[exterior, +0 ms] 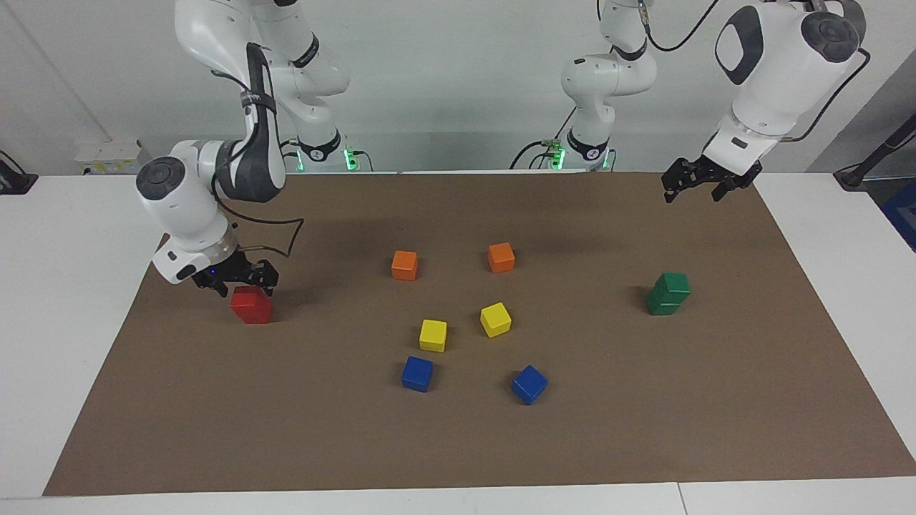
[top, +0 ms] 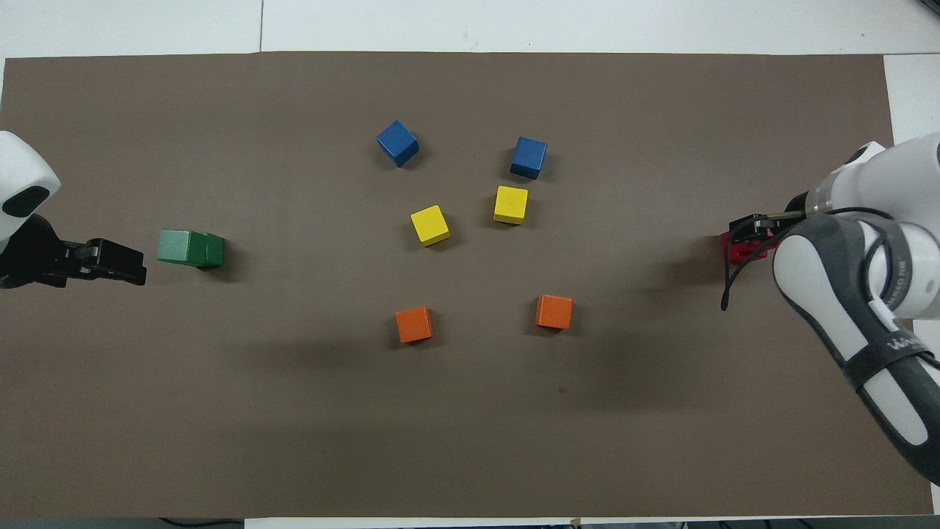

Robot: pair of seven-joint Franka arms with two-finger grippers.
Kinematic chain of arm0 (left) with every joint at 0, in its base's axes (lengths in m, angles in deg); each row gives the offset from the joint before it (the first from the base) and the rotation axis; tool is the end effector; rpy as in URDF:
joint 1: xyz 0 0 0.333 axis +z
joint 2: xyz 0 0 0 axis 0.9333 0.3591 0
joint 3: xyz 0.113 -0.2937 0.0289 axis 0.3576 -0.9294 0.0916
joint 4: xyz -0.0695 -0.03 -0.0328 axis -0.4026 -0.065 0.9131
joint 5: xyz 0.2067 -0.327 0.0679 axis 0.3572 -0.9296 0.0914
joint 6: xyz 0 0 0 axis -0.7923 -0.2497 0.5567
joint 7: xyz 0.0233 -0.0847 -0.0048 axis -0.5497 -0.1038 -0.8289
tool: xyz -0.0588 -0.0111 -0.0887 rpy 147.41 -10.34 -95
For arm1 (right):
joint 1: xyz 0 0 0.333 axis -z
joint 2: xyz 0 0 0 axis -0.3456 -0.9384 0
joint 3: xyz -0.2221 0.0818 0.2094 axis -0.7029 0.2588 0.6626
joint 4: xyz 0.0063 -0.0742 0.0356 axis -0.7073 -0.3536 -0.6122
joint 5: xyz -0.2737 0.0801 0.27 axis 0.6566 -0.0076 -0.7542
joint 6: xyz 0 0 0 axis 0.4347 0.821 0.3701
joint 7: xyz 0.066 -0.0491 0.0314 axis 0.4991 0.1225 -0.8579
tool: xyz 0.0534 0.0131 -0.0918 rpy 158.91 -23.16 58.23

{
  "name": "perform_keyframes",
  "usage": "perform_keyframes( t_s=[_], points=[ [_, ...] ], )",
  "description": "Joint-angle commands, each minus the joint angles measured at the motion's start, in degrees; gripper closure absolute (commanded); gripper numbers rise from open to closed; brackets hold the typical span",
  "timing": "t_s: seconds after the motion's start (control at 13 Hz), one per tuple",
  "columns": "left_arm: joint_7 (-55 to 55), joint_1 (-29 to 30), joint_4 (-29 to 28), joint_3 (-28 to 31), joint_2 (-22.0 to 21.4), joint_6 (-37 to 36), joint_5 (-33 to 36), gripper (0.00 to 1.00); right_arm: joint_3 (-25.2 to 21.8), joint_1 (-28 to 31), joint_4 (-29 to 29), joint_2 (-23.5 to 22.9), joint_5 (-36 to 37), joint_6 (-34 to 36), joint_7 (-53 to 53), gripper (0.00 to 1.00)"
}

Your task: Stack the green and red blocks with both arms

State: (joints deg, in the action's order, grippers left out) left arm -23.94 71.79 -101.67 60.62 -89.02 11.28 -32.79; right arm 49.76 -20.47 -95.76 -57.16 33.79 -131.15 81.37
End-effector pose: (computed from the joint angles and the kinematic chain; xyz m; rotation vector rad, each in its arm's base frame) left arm 0.5252 -0.0300 0.5704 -3.1309 0.0927 0.1718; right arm 0.5852 -0.0469 0.4026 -3.1409 0.0087 0.0544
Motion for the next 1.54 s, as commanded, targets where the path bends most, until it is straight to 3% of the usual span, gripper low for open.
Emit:
perform_keyframes(
  t_s=[0.0, 0.23, 0.46, 0.69, 1.23, 1.46],
  points=[
    [-0.52, -1.60, 4.83, 0.94, 3.91, -0.02, 0.04, 0.00, 0.57, -0.35, 8.68, 3.19, 0.00, 12.05, -1.03, 0.00],
    [-0.69, -4.14, 5.64, 1.55, 4.20, -2.73, 0.56, 0.00, 0.57, -1.50, 9.41, 9.95, 0.17, 16.73, -1.21, 0.00],
    [-0.60, -4.51, 5.55, 1.73, 4.10, -2.74, 0.39, 0.00, 0.57, -1.50, 9.67, 12.87, 0.17, 21.83, -1.12, 0.00],
    [-0.34, -4.24, 5.11, 1.82, 4.01, -2.49, 0.39, 0.00, 0.84, -1.50, 11.24, 13.05, 0.17, 25.69, -1.21, 0.00],
    [-0.43, -4.07, 5.90, 2.08, 3.40, -2.04, 0.39, 0.00, 3.73, 0.87, 15.47, 10.15, -0.18, 25.27, -1.03, 0.00],
    [-0.43, -3.98, 6.34, 2.17, 2.78, -2.31, 0.30, 0.00, 3.74, 0.43, 15.73, 10.06, 3.49, 24.66, -0.86, 0.00]
  ],
)
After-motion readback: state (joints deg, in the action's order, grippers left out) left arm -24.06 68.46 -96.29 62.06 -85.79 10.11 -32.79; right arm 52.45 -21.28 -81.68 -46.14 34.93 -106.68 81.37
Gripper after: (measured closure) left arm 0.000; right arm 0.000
